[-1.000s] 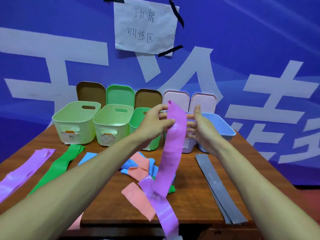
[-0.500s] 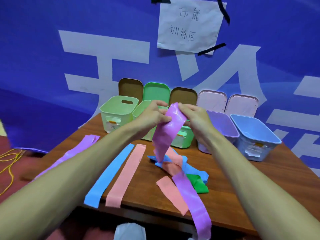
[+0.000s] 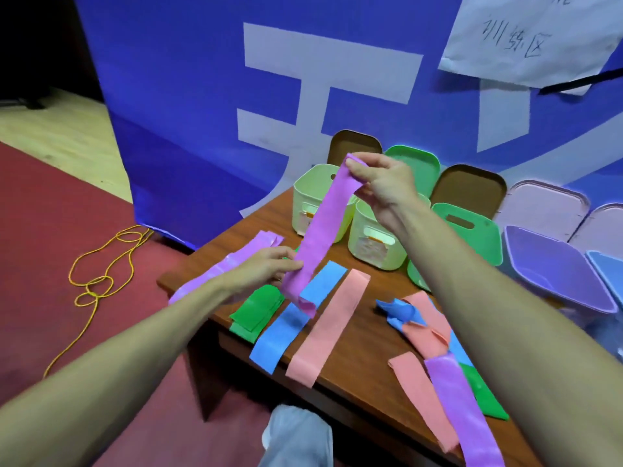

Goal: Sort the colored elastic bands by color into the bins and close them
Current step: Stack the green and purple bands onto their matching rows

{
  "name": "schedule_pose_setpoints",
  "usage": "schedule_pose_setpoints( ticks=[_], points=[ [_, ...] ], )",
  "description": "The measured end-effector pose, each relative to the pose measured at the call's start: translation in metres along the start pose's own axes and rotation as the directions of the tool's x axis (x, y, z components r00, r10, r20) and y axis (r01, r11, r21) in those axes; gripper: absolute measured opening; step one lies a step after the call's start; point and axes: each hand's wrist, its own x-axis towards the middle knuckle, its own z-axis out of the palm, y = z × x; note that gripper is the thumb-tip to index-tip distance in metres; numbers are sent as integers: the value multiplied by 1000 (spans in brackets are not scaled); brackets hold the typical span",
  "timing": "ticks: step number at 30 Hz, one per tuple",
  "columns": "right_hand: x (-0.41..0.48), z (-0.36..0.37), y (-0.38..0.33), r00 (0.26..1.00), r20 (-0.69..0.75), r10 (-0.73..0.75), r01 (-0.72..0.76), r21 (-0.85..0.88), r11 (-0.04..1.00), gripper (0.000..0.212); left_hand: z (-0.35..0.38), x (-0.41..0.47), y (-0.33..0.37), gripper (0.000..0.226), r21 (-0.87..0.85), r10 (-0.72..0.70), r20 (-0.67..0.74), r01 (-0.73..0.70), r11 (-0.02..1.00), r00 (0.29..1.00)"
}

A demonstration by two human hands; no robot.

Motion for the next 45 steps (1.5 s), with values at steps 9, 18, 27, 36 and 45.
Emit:
schedule_pose_setpoints(
  ticks=[9,18,27,36,45],
  points=[
    [54,38,74,969,-20,245,-245,-134,960,21,-96,-16,-23,14,215,-26,-203,71,974,979],
    [117,89,160,964,64,257,-206,-428,880,22,-138,-7,-67,2,282,-144,-318,238,929,937],
    [154,96,233,986,34,161,-106,-620,778,22,-144,26,-96,25,580,-53,-461,346,737,886],
    [151,92,256,983,185,-1,155,-820,551,31,-130,34,-85,43,841,105,-369,284,460,924],
    [103,10,185,947,321,24,265,-820,507,29,-53,61,-54,27,849,288,-232,48,527,929]
  ],
)
